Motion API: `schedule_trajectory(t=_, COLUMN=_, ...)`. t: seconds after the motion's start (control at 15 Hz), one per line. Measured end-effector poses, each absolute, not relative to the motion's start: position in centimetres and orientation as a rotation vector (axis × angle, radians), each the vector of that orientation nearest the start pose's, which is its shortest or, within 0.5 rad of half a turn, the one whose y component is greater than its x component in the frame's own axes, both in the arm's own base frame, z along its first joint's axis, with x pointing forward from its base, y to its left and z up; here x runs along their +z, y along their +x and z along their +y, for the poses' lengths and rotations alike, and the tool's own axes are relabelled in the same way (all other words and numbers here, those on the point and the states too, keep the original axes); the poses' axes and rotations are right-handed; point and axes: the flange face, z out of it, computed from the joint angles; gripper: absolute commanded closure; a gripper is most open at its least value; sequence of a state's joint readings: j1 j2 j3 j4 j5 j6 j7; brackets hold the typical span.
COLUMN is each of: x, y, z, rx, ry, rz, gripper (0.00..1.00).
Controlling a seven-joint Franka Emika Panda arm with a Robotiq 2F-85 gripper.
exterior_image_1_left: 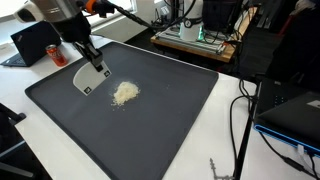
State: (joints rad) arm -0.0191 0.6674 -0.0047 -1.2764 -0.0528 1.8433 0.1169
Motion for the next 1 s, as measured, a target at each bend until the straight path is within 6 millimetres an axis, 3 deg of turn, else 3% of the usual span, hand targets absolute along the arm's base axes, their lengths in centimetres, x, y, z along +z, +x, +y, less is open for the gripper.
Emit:
schedule_trajectory(t=0.67, x=35.7, y=70.3, z=-18.0, rx=0.064, ry=-2.766, rz=0.478, gripper=0.99)
schedule_trajectory(t=1.0, x=35.6, y=68.1, z=-22.9, rx=0.000, ry=-2.692, rz=0.523, gripper=0.99)
